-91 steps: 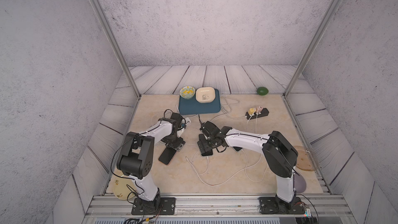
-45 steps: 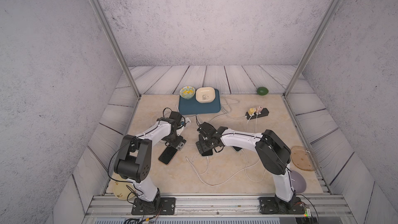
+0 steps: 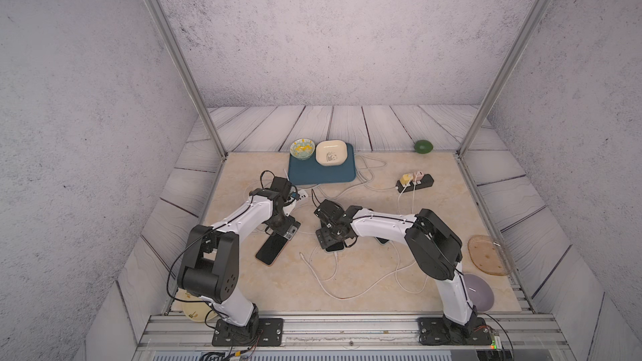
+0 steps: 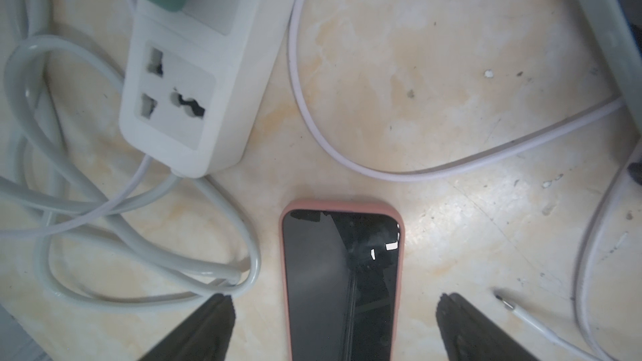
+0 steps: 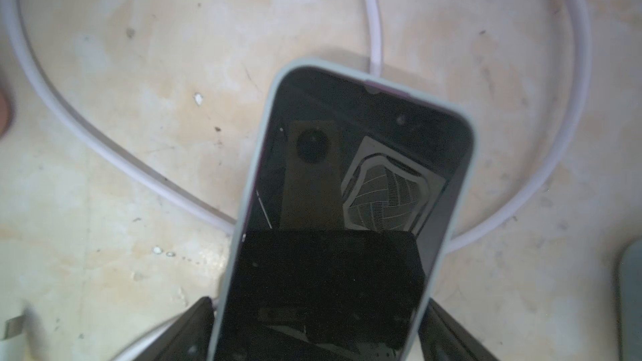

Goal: Unplug the charging cable from the phone
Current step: Pick up the phone at the center of the board.

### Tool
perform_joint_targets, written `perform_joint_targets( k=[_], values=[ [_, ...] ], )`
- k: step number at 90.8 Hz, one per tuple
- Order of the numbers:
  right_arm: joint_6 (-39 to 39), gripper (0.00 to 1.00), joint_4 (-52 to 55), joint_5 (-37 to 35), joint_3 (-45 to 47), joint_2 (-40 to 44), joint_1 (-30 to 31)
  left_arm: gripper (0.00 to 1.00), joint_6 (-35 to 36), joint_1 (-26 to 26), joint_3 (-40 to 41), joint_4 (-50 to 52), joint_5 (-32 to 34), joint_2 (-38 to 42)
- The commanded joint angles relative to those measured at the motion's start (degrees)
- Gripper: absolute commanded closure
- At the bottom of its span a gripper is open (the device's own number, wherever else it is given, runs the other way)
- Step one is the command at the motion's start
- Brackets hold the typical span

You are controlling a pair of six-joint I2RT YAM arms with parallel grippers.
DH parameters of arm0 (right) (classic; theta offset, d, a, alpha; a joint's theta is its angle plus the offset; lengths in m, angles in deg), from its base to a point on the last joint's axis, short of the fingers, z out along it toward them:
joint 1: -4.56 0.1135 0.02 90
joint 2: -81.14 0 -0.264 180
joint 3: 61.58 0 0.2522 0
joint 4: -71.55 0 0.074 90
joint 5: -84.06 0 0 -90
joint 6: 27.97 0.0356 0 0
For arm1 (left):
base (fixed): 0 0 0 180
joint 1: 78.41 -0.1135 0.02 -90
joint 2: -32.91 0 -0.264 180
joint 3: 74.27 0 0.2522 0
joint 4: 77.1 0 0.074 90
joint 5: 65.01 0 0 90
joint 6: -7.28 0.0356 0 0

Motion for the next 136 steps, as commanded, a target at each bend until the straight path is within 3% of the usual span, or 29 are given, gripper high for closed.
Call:
perform_joint_targets(
  k=[1,25,41,56,71,103,118,136],
  values=[
    [0.8,0.14,2.2,-2.5,-0.8,-1.1,0.1,0.02,0.5,0.3,-0.7,0.2,-0.7,1.8],
    [1.0,0.31,2.3,-3.6,-0.6,0.8,0.1,0.02,0.9,0.3,-0.7,0.0,-1.7,4.1],
    [-0.2,0.5,0.9,-5.2,0.9,4.3,0.1,0.02,1.7,0.1,-1.3,0.3,-2.8,6.3],
    [-2.5,0.53,-2.4,-3.7,3.4,9.1,-0.5,0.02,2.4,-1.3,-2.9,1.2,-8.0,8.4],
    [-3.9,0.61,-9.0,6.4,7.2,13.7,-2.6,0.02,3.5,-3.6,-5.0,2.0,-15.4,10.5],
    [-1.2,0.6,-37.6,32.8,20.5,22.4,-8.2,0.02,4.4,-10.1,-7.6,3.2,-40.3,15.9],
    [5.1,0.6,-57.3,40.1,27.9,24.3,-9.7,0.02,5.3,-10.9,-8.0,3.6,-50.2,17.9],
    [11.5,0.6,-73.5,45.6,31.9,24.9,-10.2,0.02,7.2,-11.0,-9.2,5.6,-59.2,17.8]
  ],
)
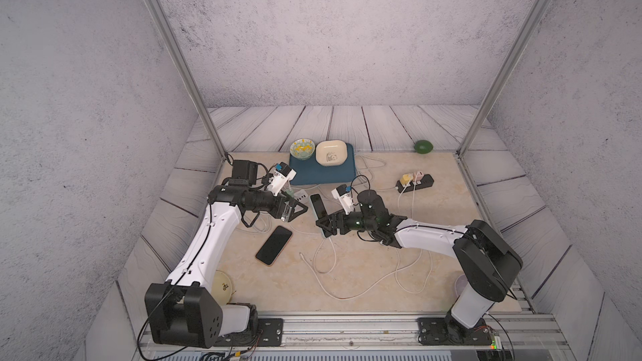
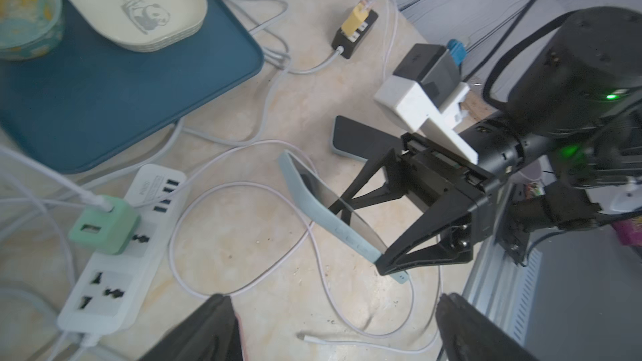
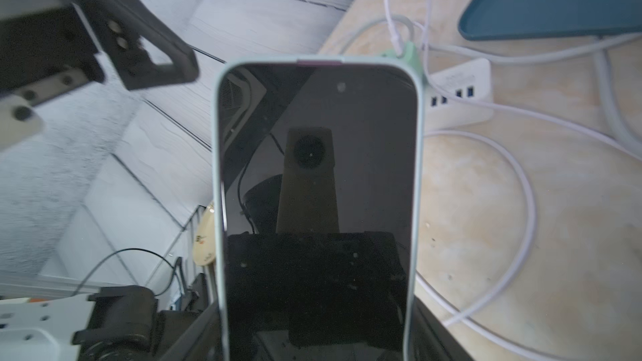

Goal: Unplug the charging cable from the phone
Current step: Pick up the phone at the center of the board.

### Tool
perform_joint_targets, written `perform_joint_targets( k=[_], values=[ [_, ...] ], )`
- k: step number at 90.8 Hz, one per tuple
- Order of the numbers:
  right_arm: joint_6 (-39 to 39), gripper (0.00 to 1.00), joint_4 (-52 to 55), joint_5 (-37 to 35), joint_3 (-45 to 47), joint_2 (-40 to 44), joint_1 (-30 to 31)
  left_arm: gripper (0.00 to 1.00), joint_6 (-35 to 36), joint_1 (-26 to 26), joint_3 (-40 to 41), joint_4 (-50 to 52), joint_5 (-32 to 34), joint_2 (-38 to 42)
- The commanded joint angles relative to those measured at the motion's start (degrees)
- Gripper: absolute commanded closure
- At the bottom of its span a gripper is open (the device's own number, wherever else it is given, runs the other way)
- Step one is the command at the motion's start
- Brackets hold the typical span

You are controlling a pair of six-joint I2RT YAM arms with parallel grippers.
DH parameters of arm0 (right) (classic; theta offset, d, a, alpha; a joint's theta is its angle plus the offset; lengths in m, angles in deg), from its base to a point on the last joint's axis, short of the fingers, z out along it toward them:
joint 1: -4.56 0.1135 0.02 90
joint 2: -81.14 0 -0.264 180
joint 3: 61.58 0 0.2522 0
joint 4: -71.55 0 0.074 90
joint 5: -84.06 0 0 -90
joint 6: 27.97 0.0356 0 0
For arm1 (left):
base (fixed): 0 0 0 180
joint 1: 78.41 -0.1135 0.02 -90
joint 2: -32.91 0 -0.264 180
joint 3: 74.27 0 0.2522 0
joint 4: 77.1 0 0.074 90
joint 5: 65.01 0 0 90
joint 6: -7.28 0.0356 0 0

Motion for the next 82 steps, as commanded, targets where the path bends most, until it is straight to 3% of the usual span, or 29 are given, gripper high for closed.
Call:
perform_joint_targets(
  k=[1,43,82],
  values=[
    [5.7,0.6,-18.6,6.9,1.1,2.7,-0.4,0.02,2.1,-0.5,-1.9,2.6,-9.0,0.5],
    [20.3,0.63,-49.9,13.5,3.6,-2.6,-0.1,0.02,0.6,-0.7,-2.6,3.3,-18.4,0.2],
    [20.1,0.63,-53.4,15.2,3.2,-4.8,1.7,0.02,-0.7,-0.8,-2.6,3.2,-22.6,0.0]
  ],
)
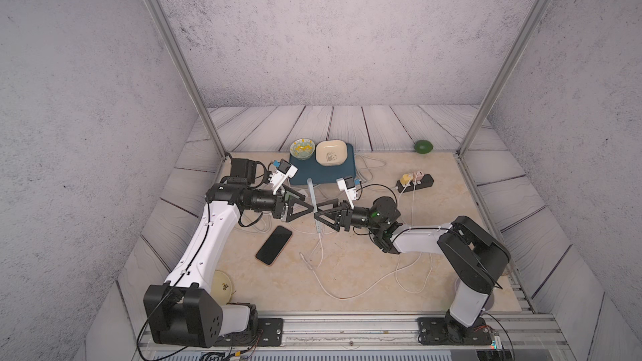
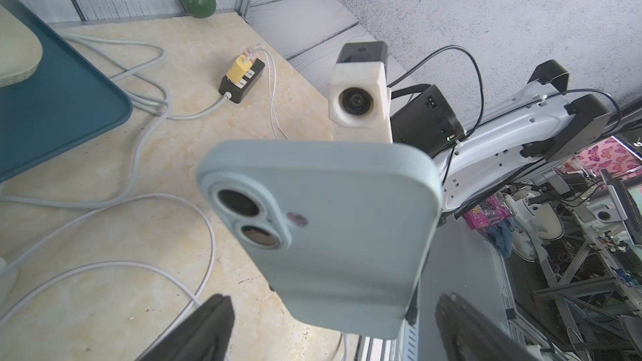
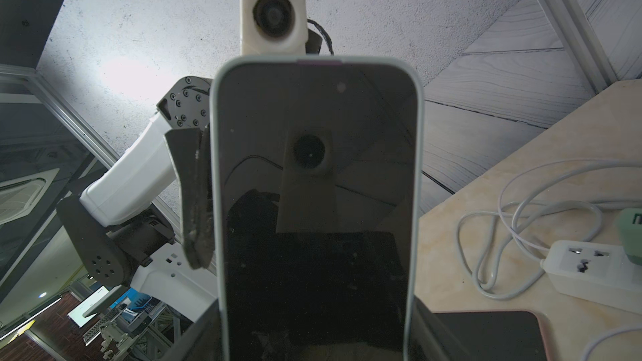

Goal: Unplug the charging cable from the phone
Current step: Pick up the phone at the center of the board.

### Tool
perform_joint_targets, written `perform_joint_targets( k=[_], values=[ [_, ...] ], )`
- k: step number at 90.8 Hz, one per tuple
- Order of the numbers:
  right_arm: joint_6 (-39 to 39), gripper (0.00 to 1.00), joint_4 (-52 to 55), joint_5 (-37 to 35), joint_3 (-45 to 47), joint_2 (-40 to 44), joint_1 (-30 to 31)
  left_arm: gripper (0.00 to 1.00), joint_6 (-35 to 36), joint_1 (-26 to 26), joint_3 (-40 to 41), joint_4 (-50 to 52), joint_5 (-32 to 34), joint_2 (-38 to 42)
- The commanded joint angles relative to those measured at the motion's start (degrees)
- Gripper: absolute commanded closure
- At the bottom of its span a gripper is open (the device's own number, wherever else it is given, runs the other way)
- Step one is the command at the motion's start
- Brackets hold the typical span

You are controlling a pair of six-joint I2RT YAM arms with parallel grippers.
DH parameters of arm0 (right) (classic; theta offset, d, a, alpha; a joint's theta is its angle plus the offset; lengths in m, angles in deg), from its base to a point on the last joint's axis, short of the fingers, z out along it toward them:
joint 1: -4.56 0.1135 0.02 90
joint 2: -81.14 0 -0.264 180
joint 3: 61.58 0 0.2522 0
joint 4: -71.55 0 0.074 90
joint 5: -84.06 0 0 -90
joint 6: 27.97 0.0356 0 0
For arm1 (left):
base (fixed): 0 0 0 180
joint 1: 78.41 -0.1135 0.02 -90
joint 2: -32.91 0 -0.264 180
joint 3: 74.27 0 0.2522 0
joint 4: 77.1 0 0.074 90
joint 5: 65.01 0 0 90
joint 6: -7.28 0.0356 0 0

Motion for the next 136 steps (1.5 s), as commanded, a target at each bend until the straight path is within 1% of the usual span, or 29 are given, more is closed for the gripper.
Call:
perform_joint_targets(
  k=[1,21,45,51,65,89,98,109,115,125,130,136],
  values=[
    [-0.1,0.63,-5.3,1.5,-1.1,-0.2,1.0,0.02,-0.3,-0.5,-0.9,0.4,-2.4,0.0],
    [-0.8,0.63,-5.3,1.8,-1.3,-0.4,2.0,0.02,-0.5,-0.5,-0.8,0.4,-3.9,0.2],
    [-0.7,0.63,-5.3,2.3,-2.1,-1.1,2.7,0.02,-1.1,-0.5,-0.7,0.2,-3.7,0.2],
    [-0.7,0.63,-5.3,2.2,-2.1,-1.3,2.6,0.0,-1.1,-0.5,-0.5,0.2,-3.9,0.2],
    [-0.7,0.63,-5.3,1.9,-2.2,-1.6,2.8,0.09,-0.8,-0.5,-0.2,0.2,-4.9,0.2],
    [-0.5,0.63,-5.2,1.8,-2.4,-1.8,2.8,0.18,-0.6,-0.5,0.0,0.6,-5.3,0.0],
    [-0.4,0.62,-5.3,1.8,-2.4,-2.1,2.8,0.25,-0.4,-0.5,0.1,0.6,-5.5,0.0],
    [-0.2,0.54,-4.8,1.8,-2.4,-2.1,2.8,0.35,0.2,-0.5,0.1,1.1,-5.9,-0.2],
    [-0.7,0.45,-3.3,2.1,-2.4,-1.8,2.7,0.39,0.7,-0.5,0.0,1.5,-6.1,-0.2],
    [-2.9,0.28,0.6,2.7,-2.1,-0.6,2.7,0.5,1.3,-0.5,-0.2,2.0,-6.8,-0.1],
    [-4.7,0.22,3.0,3.0,-1.7,0.3,2.7,0.55,1.5,-0.5,-0.2,2.1,-7.1,-0.1],
    [-7.2,0.18,5.6,3.6,-1.0,1.4,2.5,0.57,1.8,-0.5,-0.2,2.4,-7.4,0.0]
  ],
)
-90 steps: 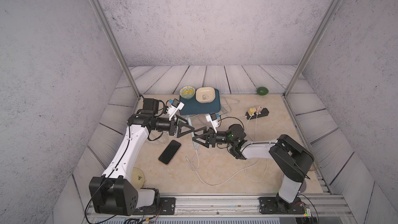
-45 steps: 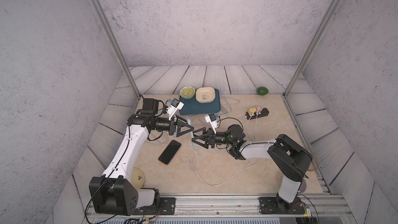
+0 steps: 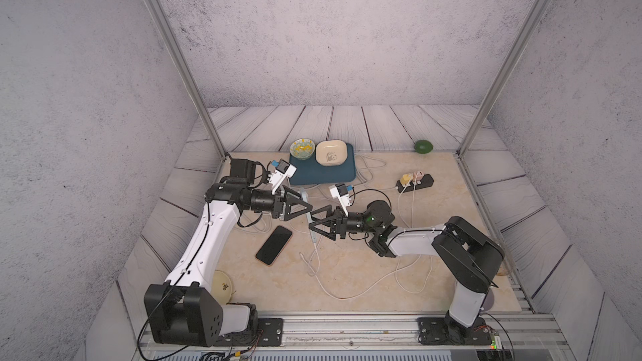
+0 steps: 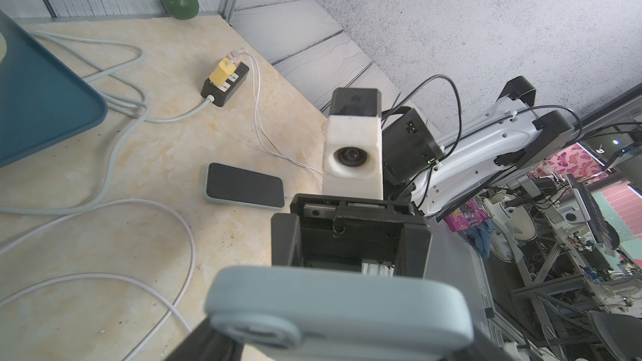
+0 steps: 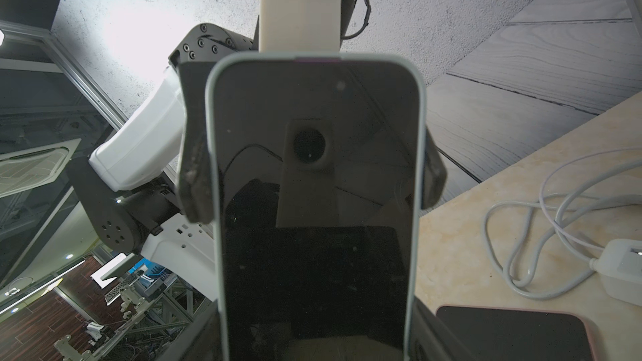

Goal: Unplug the charging cable from the phone
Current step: Pick up the phone at the center of the board.

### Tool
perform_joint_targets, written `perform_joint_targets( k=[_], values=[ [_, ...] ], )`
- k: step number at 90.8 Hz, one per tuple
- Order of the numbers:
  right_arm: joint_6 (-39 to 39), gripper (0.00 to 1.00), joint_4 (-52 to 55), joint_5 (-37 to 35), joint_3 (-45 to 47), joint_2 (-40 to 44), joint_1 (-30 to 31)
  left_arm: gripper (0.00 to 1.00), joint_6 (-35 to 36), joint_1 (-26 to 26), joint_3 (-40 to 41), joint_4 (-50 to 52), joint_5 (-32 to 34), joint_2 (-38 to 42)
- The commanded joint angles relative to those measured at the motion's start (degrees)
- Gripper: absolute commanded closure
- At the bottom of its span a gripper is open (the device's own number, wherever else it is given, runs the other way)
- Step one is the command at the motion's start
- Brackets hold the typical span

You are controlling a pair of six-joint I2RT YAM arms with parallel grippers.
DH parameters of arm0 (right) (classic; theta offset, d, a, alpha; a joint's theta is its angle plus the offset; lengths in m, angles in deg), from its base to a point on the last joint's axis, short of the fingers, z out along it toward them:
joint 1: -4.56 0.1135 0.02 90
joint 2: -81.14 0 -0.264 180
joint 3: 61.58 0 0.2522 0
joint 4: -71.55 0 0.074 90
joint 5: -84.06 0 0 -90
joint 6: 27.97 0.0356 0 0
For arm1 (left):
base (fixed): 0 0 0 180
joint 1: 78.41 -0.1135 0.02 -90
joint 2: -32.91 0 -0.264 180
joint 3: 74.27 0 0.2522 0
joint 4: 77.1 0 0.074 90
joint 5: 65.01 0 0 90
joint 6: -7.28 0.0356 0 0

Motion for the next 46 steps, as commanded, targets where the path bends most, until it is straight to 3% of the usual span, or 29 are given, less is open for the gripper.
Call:
perform_joint_targets(
  k=[1,21,46],
  values=[
    [-4.5,0.17,5.0,1.4,-0.4,2.8,0.0,0.58,1.7,-0.2,-0.3,1.4,-3.9,0.3],
    [-8.3,0.09,8.5,3.0,1.6,4.4,-0.5,0.65,2.8,-0.4,-0.6,2.4,-4.9,0.3],
    [-7.8,0.08,5.8,5.4,5.4,5.0,-0.5,0.69,4.4,-0.9,-0.8,3.5,-5.5,0.3]
  ],
)
